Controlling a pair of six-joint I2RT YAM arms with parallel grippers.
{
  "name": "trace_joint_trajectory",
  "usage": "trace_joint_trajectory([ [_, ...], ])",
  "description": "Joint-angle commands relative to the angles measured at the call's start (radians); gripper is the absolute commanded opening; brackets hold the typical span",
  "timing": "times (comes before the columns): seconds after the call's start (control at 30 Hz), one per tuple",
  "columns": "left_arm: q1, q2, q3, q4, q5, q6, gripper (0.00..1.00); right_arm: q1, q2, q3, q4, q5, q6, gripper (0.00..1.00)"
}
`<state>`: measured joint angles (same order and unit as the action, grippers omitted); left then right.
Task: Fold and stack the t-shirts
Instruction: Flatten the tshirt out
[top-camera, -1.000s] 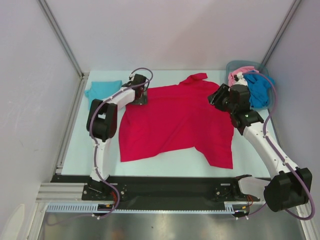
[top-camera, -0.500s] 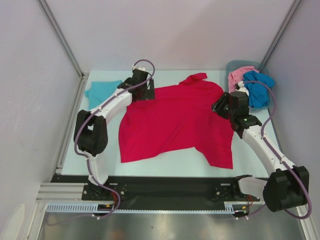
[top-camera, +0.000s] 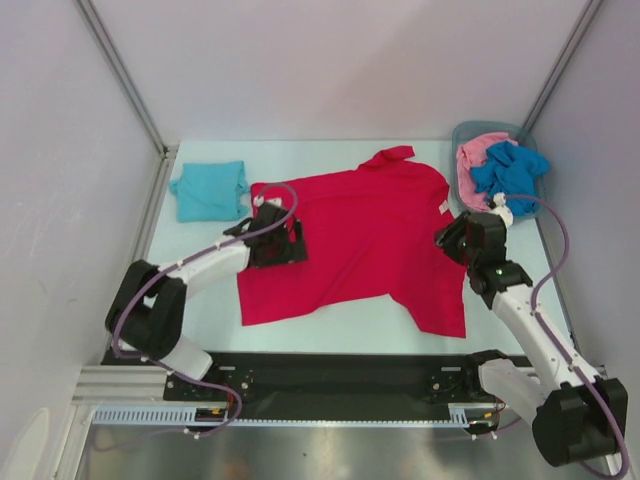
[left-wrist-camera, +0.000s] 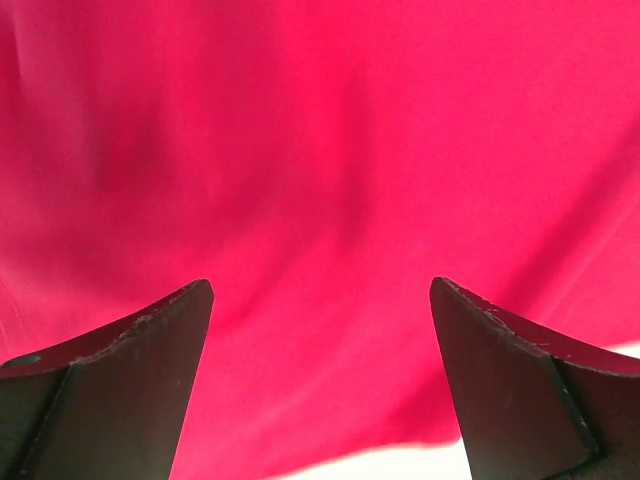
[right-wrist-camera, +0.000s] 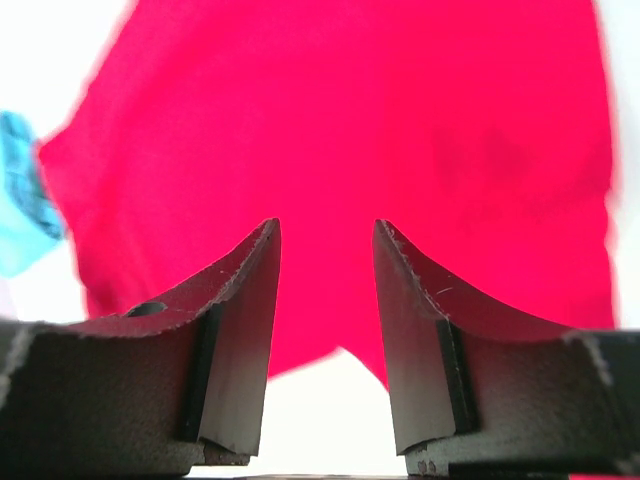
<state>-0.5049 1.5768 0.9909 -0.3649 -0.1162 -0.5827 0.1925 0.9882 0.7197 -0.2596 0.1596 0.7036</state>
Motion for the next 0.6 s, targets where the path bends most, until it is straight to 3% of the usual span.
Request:
trace_joint_trajectory([
  [0.0, 0.005, -0.194, -0.174, 0.158, 0.090, -0.157, 0.96, -0.018, -0.121, -0.112, -0.050, 0.006, 0.082, 0.47],
  [0.27, -0.024, -0.484, -0.350, 0.109, 0.095, -0.221, 0.97, -0.019, -0.351, -0.206, -0.225, 0.014, 0.129, 0.47],
  [0.57, -0.148, -0.668, -0.472, -0.022, 0.027, -0.337, 1.00, -0.016, -0.376, -0.193, -0.394, 0.052, 0.200, 0.47],
])
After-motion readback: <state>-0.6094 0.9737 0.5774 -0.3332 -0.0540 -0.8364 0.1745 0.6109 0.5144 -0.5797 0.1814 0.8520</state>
